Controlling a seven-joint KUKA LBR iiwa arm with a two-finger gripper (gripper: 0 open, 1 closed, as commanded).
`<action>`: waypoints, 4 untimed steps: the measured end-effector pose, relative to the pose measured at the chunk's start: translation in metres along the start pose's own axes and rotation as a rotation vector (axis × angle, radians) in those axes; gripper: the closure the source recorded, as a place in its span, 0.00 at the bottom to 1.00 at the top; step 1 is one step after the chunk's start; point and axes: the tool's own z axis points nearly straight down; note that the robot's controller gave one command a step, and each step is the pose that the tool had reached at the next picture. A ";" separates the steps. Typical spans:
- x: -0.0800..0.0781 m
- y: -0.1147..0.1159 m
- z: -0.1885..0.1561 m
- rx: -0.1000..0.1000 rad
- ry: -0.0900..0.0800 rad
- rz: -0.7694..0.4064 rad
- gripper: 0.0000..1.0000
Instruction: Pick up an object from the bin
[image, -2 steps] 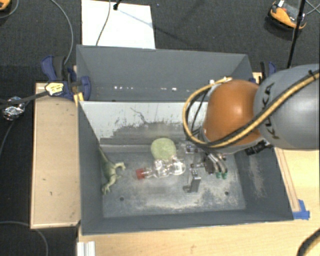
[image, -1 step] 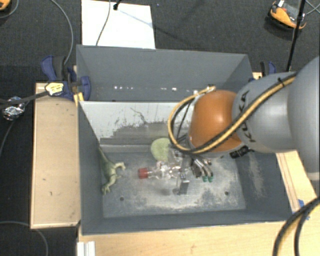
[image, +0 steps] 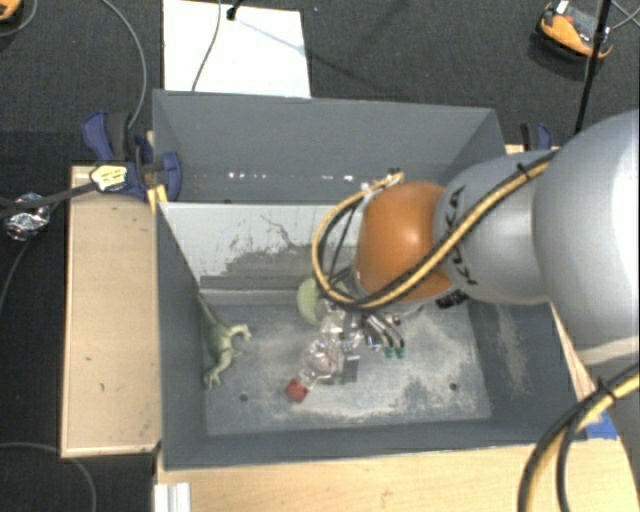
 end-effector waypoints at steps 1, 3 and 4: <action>0.001 -0.007 0.000 -0.002 0.002 -0.082 0.00; 0.001 -0.011 0.000 -0.001 -0.004 -0.244 0.00; 0.007 -0.010 0.000 0.000 -0.006 -0.414 0.00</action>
Offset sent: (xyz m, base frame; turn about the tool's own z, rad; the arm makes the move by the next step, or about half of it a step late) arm 0.0046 -0.0163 -0.0015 -0.2042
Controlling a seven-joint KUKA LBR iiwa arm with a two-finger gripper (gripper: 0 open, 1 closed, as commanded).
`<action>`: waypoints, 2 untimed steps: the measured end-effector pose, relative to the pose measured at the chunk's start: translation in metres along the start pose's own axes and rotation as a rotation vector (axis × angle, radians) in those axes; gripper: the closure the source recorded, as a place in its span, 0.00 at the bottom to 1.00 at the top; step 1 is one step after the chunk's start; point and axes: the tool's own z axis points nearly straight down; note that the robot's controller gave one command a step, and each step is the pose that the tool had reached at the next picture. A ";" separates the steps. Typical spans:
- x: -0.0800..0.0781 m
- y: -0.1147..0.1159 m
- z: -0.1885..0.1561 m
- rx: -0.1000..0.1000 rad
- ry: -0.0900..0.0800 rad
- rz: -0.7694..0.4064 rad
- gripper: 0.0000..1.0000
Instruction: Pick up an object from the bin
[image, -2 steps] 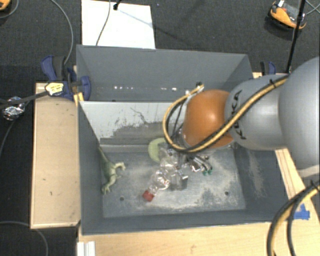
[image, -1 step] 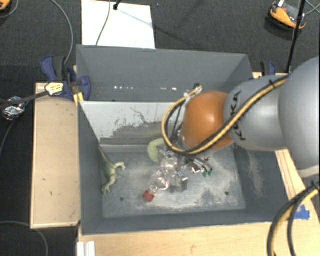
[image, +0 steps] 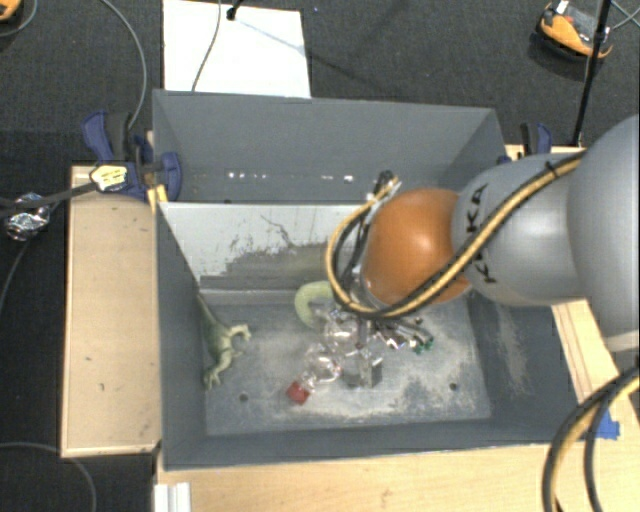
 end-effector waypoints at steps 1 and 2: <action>0.006 -0.005 0.001 -0.002 0.004 0.020 1.00; 0.006 -0.005 0.001 -0.003 0.004 0.021 1.00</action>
Offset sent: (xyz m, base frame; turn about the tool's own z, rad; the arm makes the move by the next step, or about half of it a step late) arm 0.0000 0.0000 0.0000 0.0000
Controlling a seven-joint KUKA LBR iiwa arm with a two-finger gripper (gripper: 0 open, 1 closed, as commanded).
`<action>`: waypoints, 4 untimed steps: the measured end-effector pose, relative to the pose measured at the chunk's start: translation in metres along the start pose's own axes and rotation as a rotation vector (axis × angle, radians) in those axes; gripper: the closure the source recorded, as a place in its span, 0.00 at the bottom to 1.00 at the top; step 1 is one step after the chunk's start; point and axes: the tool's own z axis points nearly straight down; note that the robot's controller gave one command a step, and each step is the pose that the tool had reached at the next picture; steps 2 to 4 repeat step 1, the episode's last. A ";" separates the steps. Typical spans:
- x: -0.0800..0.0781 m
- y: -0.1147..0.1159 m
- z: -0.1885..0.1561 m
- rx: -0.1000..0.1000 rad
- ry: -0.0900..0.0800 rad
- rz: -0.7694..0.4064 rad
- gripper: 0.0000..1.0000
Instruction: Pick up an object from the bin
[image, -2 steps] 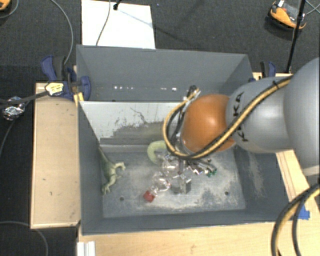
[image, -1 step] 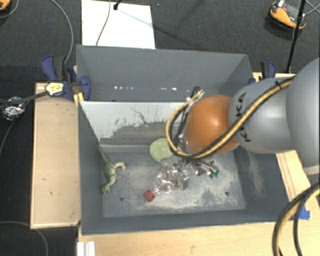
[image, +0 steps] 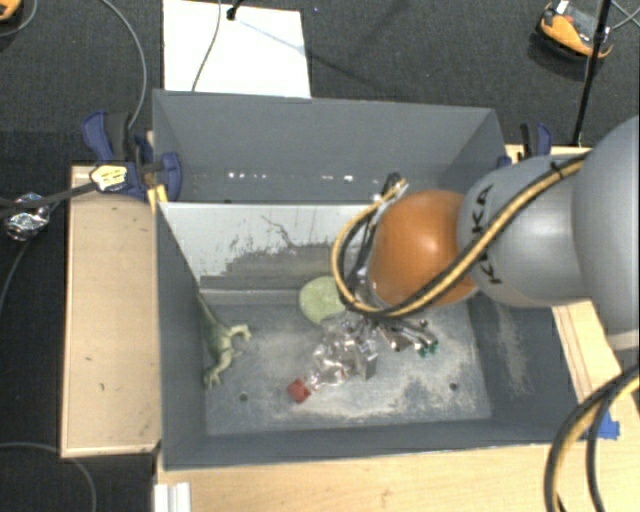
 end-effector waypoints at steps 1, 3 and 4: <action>-0.001 -0.007 0.000 0.001 -0.005 -0.021 1.00; -0.001 -0.007 0.000 0.001 -0.005 -0.021 1.00; -0.001 -0.007 0.000 0.001 -0.005 -0.021 1.00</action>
Offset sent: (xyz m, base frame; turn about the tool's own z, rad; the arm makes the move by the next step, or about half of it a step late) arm 0.0081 -0.0213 -0.0003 -0.0712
